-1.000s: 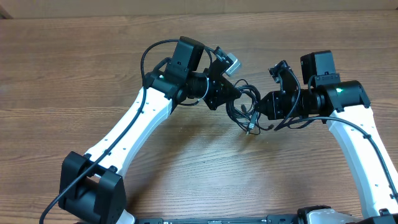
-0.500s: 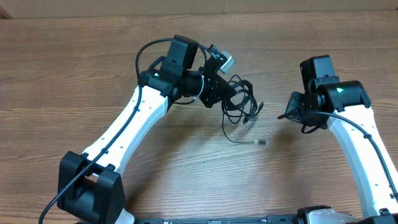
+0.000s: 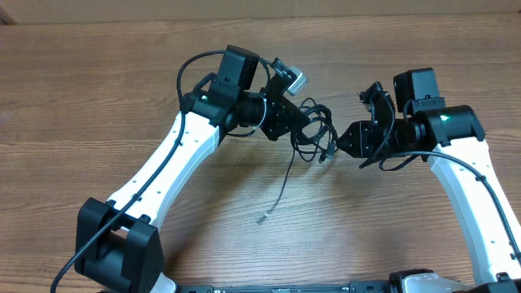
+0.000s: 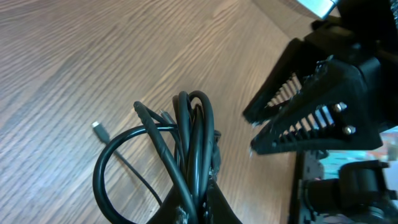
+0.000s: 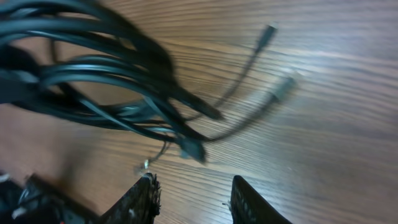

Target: Untangle cables

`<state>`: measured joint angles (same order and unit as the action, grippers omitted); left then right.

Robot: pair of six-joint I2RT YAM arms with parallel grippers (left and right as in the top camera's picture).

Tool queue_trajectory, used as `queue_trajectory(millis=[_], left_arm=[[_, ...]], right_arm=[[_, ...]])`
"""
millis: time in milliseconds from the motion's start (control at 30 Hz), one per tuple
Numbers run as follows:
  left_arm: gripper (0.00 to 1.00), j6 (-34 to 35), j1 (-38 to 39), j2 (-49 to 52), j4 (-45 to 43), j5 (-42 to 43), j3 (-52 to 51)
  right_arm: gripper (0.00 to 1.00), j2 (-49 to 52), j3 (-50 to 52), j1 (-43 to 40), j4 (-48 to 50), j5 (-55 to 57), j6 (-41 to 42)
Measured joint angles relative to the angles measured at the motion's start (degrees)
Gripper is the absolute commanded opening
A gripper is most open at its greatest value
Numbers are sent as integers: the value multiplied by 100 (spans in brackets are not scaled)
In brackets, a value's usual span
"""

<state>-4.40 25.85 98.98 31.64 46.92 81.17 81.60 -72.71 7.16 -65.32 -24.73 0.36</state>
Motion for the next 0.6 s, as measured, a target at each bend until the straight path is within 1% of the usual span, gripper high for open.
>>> queue_trajectory(millis=[133, 300, 600], left_arm=[[4, 212, 0, 0, -66, 245, 0], [4, 503, 0, 0, -74, 433, 0], [4, 973, 0, 0, -149, 501, 0]], right_arm=[[37, 0, 0, 0, 205, -310, -262], [36, 0, 0, 0, 389, -393, -380], [15, 0, 0, 0, 378, -374, -452]])
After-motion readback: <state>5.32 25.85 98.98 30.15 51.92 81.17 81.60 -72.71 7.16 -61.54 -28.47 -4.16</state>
